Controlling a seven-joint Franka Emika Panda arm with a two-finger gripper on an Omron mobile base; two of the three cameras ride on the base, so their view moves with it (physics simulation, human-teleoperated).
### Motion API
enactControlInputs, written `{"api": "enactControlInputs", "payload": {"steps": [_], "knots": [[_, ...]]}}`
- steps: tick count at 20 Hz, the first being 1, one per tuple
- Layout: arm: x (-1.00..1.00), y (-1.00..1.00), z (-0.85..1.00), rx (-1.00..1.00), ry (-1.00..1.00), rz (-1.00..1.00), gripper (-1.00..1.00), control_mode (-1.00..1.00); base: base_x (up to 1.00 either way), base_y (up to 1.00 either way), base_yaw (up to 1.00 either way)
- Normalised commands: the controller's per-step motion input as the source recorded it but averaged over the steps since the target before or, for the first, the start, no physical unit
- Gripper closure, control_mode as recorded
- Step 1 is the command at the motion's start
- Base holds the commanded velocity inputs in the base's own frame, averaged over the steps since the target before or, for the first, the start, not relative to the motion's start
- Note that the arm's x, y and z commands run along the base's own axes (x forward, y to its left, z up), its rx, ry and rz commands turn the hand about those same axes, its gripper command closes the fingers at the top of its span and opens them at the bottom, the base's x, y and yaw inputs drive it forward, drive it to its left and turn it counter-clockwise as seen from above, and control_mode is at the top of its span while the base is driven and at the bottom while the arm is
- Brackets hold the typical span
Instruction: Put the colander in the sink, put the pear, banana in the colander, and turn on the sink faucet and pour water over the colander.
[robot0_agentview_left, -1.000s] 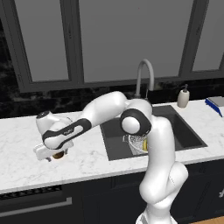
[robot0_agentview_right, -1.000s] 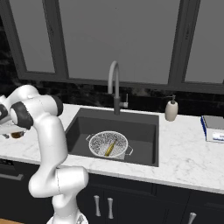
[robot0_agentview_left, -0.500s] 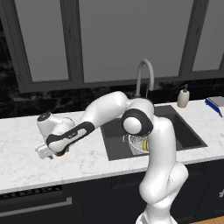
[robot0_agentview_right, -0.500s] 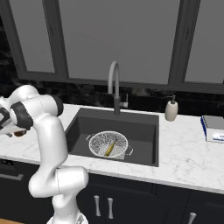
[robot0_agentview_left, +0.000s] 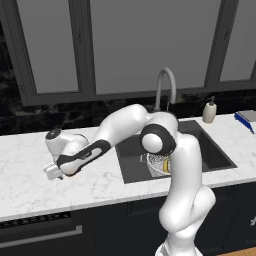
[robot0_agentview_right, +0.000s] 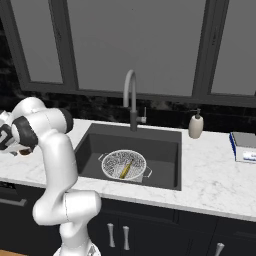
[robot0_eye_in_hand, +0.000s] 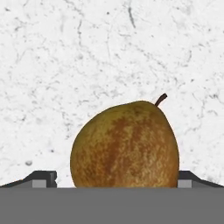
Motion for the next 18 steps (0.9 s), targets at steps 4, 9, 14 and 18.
{"api": "enactControlInputs", "payload": {"steps": [4, 9, 14, 18], "knots": [[0.13, -0.01, 0.0, 0.0, 0.0, -0.02, 1.0, -1.0, 0.0, 0.0, 0.0], [0.26, -0.08, 0.0, 0.01, 0.0, -0.02, 1.0, -1.0, 0.0, 0.0, 0.0], [0.19, -0.27, 0.03, 0.04, 0.0, -0.02, 1.0, -1.0, 0.0, 0.0, 0.0], [-0.21, -0.41, 0.31, 0.07, 0.0, 0.0, 1.0, -1.0, 0.0, 0.0, 0.0]]}}
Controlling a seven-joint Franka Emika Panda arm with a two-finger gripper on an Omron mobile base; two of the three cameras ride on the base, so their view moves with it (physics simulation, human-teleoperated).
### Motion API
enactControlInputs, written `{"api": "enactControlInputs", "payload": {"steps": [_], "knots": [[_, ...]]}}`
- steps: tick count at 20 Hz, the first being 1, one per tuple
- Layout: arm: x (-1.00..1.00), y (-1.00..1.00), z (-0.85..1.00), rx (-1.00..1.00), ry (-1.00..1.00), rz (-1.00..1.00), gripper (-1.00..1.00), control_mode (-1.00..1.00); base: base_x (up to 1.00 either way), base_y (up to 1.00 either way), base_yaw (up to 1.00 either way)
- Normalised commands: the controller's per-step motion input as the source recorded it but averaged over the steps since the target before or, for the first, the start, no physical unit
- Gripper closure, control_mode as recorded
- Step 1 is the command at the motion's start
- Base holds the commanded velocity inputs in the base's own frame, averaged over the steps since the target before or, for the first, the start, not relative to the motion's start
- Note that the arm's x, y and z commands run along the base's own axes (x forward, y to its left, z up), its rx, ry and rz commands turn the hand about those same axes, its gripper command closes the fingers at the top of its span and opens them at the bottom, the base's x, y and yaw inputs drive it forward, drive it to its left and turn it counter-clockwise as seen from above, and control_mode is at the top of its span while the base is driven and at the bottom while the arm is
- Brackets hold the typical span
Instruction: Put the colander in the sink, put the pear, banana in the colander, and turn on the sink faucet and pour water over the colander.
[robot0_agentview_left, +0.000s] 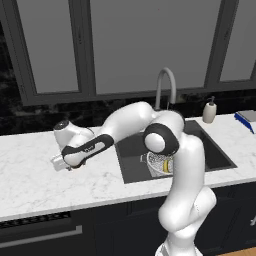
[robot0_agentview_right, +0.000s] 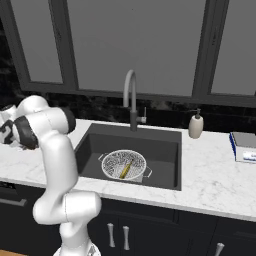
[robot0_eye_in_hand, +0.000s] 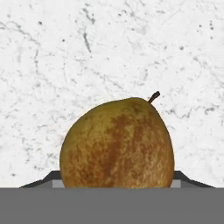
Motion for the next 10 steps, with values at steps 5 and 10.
{"api": "enactControlInputs", "payload": {"steps": [5, 10], "knots": [[-0.77, -0.64, 0.59, 0.09, -0.06, -0.06, 1.0, -1.0, 0.0, 0.0, 0.0], [-0.68, -0.91, 0.6, 0.07, -0.04, -0.17, 1.0, -1.0, 0.0, 0.0, 0.0]]}}
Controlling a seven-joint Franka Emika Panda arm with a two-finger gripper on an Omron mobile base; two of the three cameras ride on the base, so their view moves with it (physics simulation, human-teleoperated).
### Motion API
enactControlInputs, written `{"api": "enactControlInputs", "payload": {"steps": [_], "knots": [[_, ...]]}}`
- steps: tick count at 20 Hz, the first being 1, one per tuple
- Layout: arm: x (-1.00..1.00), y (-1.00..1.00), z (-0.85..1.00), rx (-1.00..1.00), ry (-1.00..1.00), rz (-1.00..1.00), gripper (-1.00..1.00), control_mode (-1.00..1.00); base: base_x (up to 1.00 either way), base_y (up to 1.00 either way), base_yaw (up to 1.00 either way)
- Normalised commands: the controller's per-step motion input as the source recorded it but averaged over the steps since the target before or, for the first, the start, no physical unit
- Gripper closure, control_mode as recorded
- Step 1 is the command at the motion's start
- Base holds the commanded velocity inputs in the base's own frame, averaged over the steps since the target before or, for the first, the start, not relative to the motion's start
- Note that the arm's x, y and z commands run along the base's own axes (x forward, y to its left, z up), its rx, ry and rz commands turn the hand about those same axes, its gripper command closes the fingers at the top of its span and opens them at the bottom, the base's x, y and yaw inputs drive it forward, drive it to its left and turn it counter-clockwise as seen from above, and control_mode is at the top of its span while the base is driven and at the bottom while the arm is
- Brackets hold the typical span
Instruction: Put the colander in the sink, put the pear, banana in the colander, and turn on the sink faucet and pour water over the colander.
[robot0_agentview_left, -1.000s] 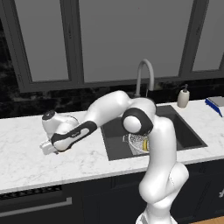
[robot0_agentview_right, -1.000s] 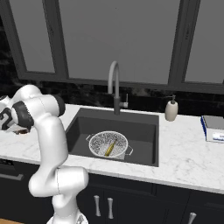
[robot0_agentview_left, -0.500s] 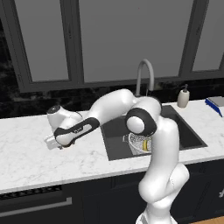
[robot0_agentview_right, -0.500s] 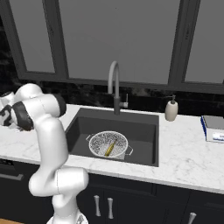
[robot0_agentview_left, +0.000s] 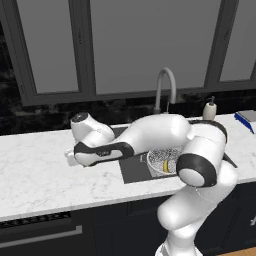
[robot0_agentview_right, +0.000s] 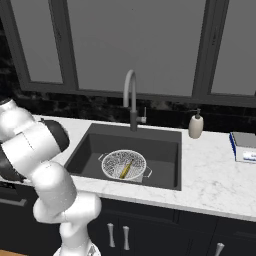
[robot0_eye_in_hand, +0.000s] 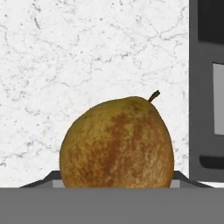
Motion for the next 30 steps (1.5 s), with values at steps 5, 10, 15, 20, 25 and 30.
{"api": "enactControlInputs", "payload": {"steps": [5, 10, 15, 20, 25, 30], "knots": [[-0.09, -1.0, 0.34, 0.01, 0.0, -0.24, 1.0, -1.0, 0.0, 0.0, 0.0], [0.01, -1.0, 0.07, 0.0, 0.0, -0.28, 1.0, -1.0, 0.0, 0.0, 0.0], [0.2, -0.95, 0.0, 0.0, 0.0, -0.25, 1.0, -1.0, 0.0, 0.0, 0.0], [0.43, -0.82, 0.0, 0.0, 0.0, -0.21, 1.0, -1.0, 0.0, 0.0, 0.0], [0.46, -0.59, -0.08, 0.0, 0.0, -0.16, 1.0, -1.0, 0.0, 0.0, 0.0], [0.3, -0.38, -0.35, -0.01, 0.0, -0.11, 1.0, -1.0, 0.0, 0.0, 0.0]]}}
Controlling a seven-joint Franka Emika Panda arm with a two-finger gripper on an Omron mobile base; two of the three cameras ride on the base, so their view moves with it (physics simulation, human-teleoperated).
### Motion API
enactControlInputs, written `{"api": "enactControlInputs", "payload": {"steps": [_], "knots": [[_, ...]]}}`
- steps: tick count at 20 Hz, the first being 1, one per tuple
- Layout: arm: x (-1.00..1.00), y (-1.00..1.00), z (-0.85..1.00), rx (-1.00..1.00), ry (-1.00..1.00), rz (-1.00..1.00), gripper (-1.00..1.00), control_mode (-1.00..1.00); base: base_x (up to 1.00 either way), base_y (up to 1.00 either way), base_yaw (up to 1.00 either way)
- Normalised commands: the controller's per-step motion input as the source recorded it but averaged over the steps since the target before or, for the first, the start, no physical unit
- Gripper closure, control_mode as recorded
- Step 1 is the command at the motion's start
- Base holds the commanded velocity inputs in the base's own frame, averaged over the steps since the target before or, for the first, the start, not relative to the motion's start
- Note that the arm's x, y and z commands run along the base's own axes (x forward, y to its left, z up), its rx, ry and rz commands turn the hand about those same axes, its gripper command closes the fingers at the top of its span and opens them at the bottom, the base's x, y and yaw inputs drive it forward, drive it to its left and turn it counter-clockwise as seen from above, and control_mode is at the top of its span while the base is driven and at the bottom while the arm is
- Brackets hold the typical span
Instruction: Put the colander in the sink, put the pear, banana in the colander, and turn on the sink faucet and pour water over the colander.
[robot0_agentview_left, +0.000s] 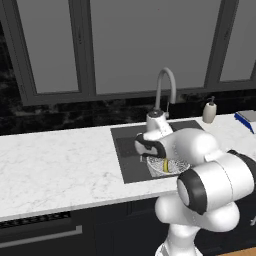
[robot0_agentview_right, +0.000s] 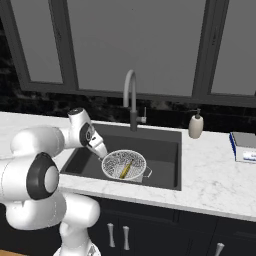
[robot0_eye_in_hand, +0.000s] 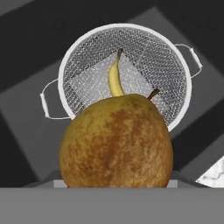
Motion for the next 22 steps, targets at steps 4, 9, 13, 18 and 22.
{"api": "enactControlInputs", "payload": {"steps": [4, 9, 13, 18, 22], "knots": [[0.19, -0.4, -0.5, -0.02, 0.0, -0.09, 1.0, -1.0, 0.0, 0.0, 0.0], [0.28, -0.47, -0.57, -0.01, 0.0, -0.08, 1.0, -1.0, 0.0, 0.0, 0.0], [0.3, -0.4, -0.52, -0.01, 0.0, -0.07, 1.0, -1.0, 0.0, 0.0, 0.0], [0.16, -0.07, -0.35, 0.0, 0.0, -0.02, 1.0, -1.0, 0.0, 0.0, 0.0], [0.01, 0.0, -0.28, 0.0, 0.0, 0.0, -1.0, -1.0, 0.0, 0.0, 0.0]]}}
